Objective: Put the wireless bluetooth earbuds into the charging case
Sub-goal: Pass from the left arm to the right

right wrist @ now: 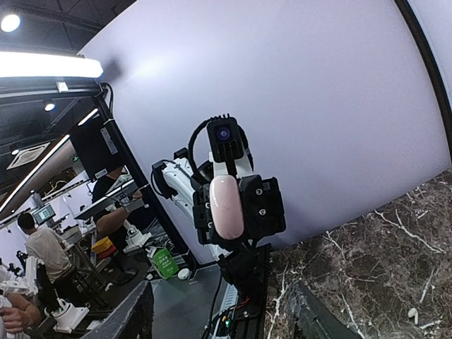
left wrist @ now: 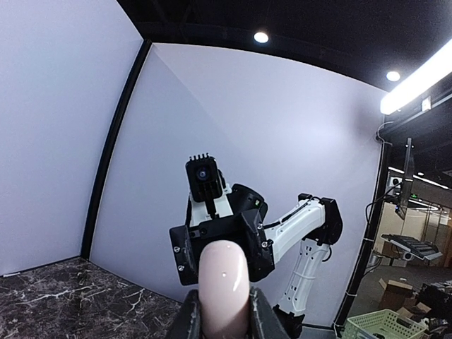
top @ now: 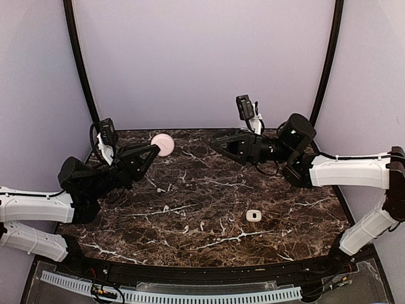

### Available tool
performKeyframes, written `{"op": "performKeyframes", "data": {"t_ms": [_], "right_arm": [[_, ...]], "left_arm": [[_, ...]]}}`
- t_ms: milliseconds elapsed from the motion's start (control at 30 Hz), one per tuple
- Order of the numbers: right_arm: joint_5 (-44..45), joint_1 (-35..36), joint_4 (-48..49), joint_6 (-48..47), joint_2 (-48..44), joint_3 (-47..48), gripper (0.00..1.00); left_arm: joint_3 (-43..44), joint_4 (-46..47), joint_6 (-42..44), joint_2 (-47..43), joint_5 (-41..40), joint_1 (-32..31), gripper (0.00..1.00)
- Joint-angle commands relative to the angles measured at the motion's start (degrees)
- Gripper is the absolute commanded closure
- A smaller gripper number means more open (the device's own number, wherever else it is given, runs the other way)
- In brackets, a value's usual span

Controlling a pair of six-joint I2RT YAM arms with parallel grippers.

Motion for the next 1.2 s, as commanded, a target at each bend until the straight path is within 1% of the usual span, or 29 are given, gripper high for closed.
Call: {"op": "performKeyframes", "data": {"t_ms": [0,167,267,467,533,600,633,667,700,733,767,800,833,867,900,933,967,1000,1033,1067,1100,1133,1167], "right_arm": [[3.85,2.2,-1.61,-3.26,2.14,4.72,0.4],[4.39,4.15,-3.04,-5.31,4.12,7.21,0.41],[3.99,5.07,-2.99,-5.47,5.29,8.64,0.44],[2.74,6.6,-3.72,-6.89,6.96,11.0,0.46],[2.59,6.76,-5.7,-8.07,6.8,11.68,0.45],[4.64,6.76,-9.28,-9.35,5.76,12.02,0.39],[6.46,6.64,-11.96,-10.5,5.02,12.17,0.38],[8.7,6.51,-15.81,-11.92,3.99,12.37,0.34],[11.38,6.26,-19.75,-12.83,3.07,12.66,0.29],[13.23,5.77,-23.3,-13.27,2.14,12.85,0.25],[14.38,5.15,-26.49,-13.28,1.16,13.03,0.24],[15.39,4.24,-29.18,-13.0,0.23,12.99,0.23],[16.45,3.41,-32.07,-12.27,-0.78,12.82,0.23],[17.1,2.37,-34.68,-11.41,-1.8,12.59,0.23],[17.22,1.43,-36.85,-10.51,-2.79,12.39,0.22],[17.42,0.65,-39.87,-9.71,-3.67,12.48,0.22],[17.66,0.13,-42.01,-8.96,-4.25,12.75,0.22],[17.8,-0.21,-43.69,-8.03,-4.78,13.15,0.22],[17.85,-0.26,-45.0,-7.03,-5.31,13.51,0.22],[17.84,-0.27,-46.21,-6.04,-5.61,14.06,0.22],[17.63,-0.27,-47.31,-4.95,-5.81,14.56,0.22],[17.27,-0.34,-48.47,-3.99,-5.84,15.29,0.23],[17.39,-0.33,-50.17,-3.69,-5.7,16.37,0.24]], "left_arm": [[1.52,7.46,1.11,2.0,-1.65,-1.55,1.0],[2.32,9.47,1.09,4.4,-0.48,-2.94,1.0],[2.66,10.0,1.25,5.31,-0.76,-3.43,1.0],[2.58,9.91,1.82,5.32,-1.99,-3.99,1.0],[2.53,8.48,2.84,4.46,-2.65,-4.04,1.0],[3.06,2.29,5.87,2.64,-3.3,-4.06,1.0],[3.87,-0.57,9.39,0.83,-4.27,-4.14,1.0],[4.33,-6.71,11.76,-0.07,-5.0,-4.4,1.0],[5.29,-9.73,16.88,-2.11,-7.03,-4.61,1.0],[5.69,-15.68,19.77,-3.17,-8.4,-5.06,1.0],[6.4,-18.17,25.13,-5.0,-11.22,-5.3,1.0],[6.6,-22.56,27.19,-5.97,-12.65,-5.52,1.0],[7.13,-24.46,32.63,-7.63,-15.53,-5.66,1.0],[7.41,-28.07,35.03,-8.3,-17.01,-6.07,1.0],[7.79,-29.55,39.84,-9.47,-20.11,-6.46,1.0],[7.96,-31.89,42.19,-9.84,-21.93,-7.59,1.0],[8.24,-32.86,47.06,-10.2,-25.69,-8.28,1.0],[8.36,-34.21,49.62,-10.16,-29.65,-9.85,1.0],[8.51,-34.6,54.61,-9.62,-31.49,-10.77,1.0],[8.44,-34.73,57.49,-9.17,-35.84,-12.97,1.0],[8.33,-34.33,63.49,-8.06,-38.02,-14.13,1.0],[7.89,-32.51,66.59,-6.68,-42.53,-16.56,1.0],[7.57,-29.31,73.19,-5.85,-44.79,-19.04,1.0]]}}
